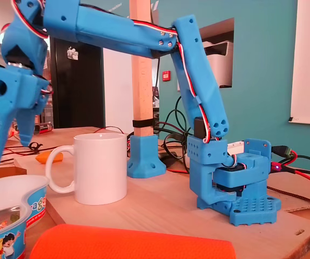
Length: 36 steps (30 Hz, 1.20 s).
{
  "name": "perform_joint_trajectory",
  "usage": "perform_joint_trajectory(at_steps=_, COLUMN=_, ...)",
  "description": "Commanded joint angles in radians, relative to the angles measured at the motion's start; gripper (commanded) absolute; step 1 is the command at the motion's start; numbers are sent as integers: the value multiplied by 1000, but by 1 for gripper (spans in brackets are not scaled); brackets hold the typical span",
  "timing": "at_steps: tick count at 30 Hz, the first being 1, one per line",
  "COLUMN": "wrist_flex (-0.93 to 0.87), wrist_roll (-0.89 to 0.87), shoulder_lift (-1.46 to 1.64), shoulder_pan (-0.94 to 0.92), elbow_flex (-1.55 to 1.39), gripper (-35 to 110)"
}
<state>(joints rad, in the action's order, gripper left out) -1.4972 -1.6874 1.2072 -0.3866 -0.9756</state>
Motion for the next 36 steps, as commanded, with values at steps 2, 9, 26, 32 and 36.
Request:
perform_joint_trajectory(at_steps=2, wrist_flex=-8, wrist_roll=-18, shoulder_lift=-44, shoulder_pan=2, elbow_flex=189, gripper=47)
perform_joint_trajectory(at_steps=9, wrist_flex=-18, wrist_roll=-23, shoulder_lift=-158, shoulder_pan=3, elbow_flex=345, gripper=47)
perform_joint_trajectory(at_steps=26, wrist_flex=-3, wrist_roll=-89, shoulder_lift=-370, shoulder_pan=67, elbow_flex=595, gripper=47)
perform_joint_trajectory(at_steps=32, wrist_flex=0, wrist_roll=29, shoulder_lift=-454, shoulder_pan=57, elbow_flex=661, gripper=47)
perform_joint_trajectory(at_steps=36, wrist_flex=84, wrist_roll=152, shoulder_lift=-532, shoulder_pan=51, elbow_flex=696, gripper=47)
